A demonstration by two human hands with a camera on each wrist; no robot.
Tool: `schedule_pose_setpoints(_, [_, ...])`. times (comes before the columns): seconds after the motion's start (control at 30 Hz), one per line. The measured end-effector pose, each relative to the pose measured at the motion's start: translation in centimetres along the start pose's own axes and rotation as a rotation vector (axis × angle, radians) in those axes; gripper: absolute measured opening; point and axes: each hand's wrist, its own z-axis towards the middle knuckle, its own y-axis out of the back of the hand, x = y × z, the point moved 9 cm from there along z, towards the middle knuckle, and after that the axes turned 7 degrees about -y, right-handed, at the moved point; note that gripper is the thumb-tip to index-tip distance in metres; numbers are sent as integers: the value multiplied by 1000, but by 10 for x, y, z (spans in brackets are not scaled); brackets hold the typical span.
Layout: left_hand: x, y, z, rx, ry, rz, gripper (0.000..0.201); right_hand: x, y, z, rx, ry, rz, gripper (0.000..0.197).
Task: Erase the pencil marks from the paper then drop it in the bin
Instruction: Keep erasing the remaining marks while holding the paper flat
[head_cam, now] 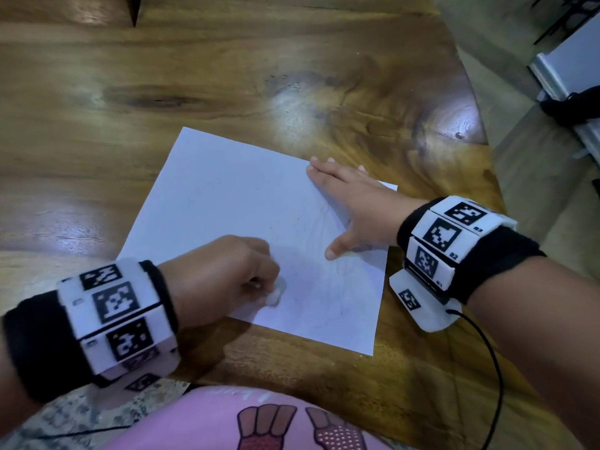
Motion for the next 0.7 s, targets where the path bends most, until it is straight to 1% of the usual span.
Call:
schedule_pose_setpoints(0.03, [-1, -7, -9, 52, 20, -35, 20, 0, 0, 0, -1, 1, 1, 122])
schedule_pose_setpoints(0.1, [1, -10, -19, 76, 58, -51, 15, 0, 0, -1, -2, 2, 1, 121])
schedule_pose_setpoints(0.13, [1, -7, -16, 48, 59, -42, 11, 0, 0, -1, -1, 3, 1, 121])
schedule_pose_setpoints(0.2, [-1, 6, 3, -47, 37, 17, 15, 0, 0, 0, -3, 4, 1, 122])
schedule_pose_setpoints(0.27, [-1, 22, 25, -139, 62, 69, 11, 0, 0, 0, -5, 5, -6, 122])
schedule_pose_setpoints(0.33, [4, 21, 33, -148, 101, 66, 8, 1, -1, -1, 0, 6, -8, 122])
schedule_pose_setpoints(0.43, [6, -6, 25, -62, 81, 145, 11, 1, -1, 0, -1, 7, 0, 122])
schedule_pose_setpoints(0.5, [6, -27, 16, 61, 64, 282, 13, 0, -1, 0, -4, 7, -5, 121])
schedule_pose_setpoints(0.53, [6, -29, 16, 79, 82, 277, 13, 0, -1, -1, -6, 7, -7, 121])
schedule_pose_setpoints(0.57, [1, -29, 20, 135, 25, 293, 11, 0, -1, -1, -8, 10, -8, 121])
schedule_pose_setpoints(0.6, [-4, -22, 25, 123, -36, 315, 10, 1, -1, -1, -9, 14, -7, 121])
schedule_pose_setpoints(0.63, [-1, -6, 36, 29, 6, 215, 8, 1, 0, -1, -10, 17, -3, 121])
schedule_pose_setpoints(0.67, [2, 14, 46, -52, 54, 189, 7, 1, 0, -1, -9, 19, 3, 122])
schedule_pose_setpoints(0.7, [7, 33, 55, -103, 109, 177, 8, 1, 0, -1, -8, 21, 9, 122])
